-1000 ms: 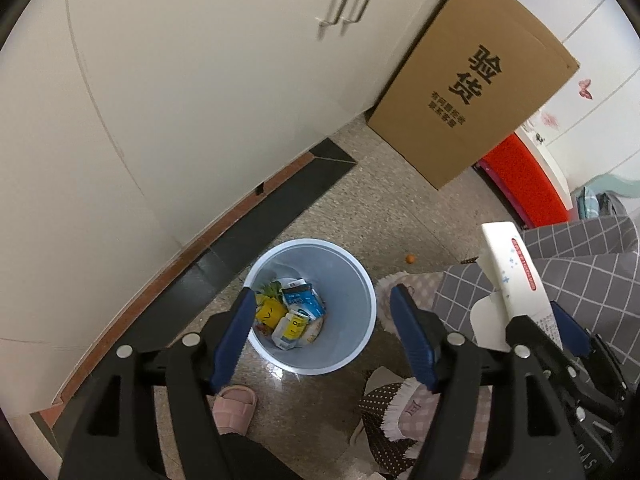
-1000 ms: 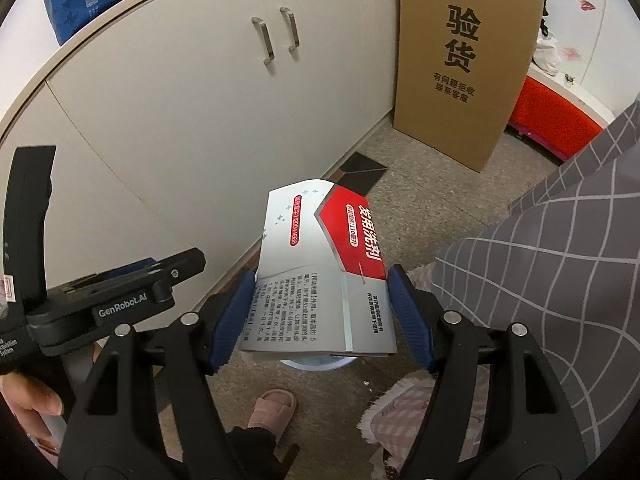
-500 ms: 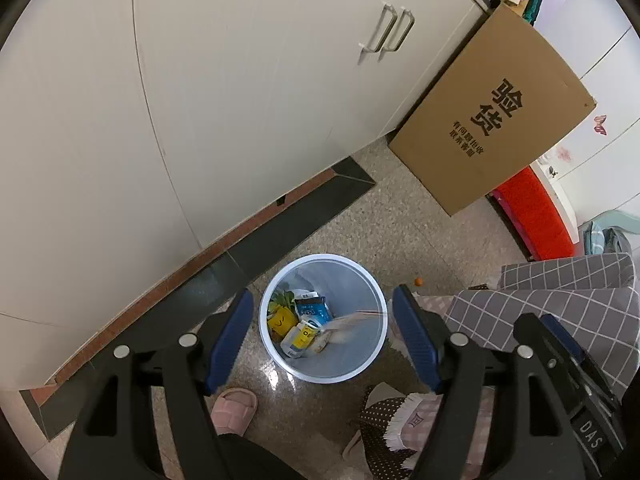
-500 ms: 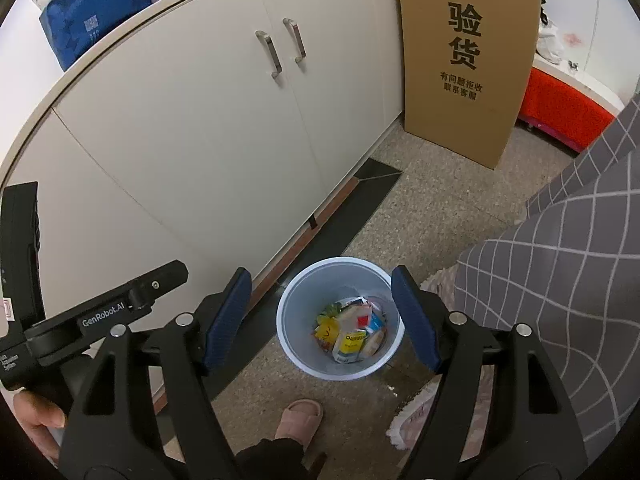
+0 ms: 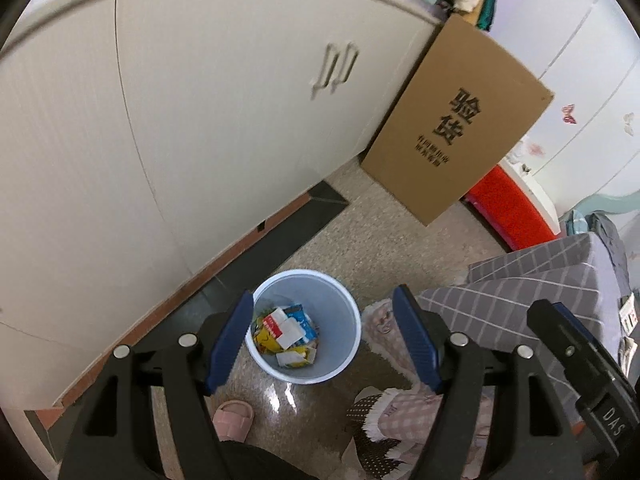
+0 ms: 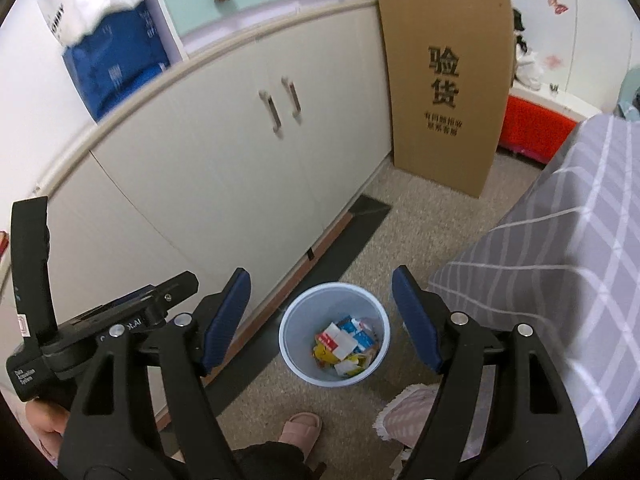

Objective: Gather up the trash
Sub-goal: 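Move both tools back toward the trash on the table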

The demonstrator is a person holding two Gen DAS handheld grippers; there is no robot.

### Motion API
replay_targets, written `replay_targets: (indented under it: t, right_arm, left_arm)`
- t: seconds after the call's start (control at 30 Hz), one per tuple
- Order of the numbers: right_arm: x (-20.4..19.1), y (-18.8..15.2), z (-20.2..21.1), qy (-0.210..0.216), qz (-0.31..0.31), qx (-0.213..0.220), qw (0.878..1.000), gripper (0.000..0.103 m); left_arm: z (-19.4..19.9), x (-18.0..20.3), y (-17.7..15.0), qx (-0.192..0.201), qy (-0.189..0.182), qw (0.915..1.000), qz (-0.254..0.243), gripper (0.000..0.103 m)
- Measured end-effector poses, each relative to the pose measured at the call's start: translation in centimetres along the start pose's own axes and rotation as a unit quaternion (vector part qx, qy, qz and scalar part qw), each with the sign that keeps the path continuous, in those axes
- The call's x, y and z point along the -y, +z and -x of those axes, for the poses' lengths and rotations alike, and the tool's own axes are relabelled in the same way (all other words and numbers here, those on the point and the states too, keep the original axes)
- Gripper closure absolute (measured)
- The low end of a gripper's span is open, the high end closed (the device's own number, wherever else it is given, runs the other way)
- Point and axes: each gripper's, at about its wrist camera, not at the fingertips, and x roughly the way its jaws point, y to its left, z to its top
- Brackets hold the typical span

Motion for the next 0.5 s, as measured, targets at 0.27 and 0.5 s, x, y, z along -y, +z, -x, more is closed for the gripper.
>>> replay_targets:
  t: [0.27,0.5]
  right_arm:
    - [3.0,0.5,8.4,-0.007,-0.013,0.065,0.998,0.029]
    - [8.3,-0.5,15.8,-0.033,-0.036,0.118,0.992,0.027]
  left_arm:
    - [6.7,5.6,-0.8,0.055,-0.018,0.9975,-0.039,0.029]
    - [11.2,13.2,-2.9,0.093,-0.052,0.9897,-0.096,0.024]
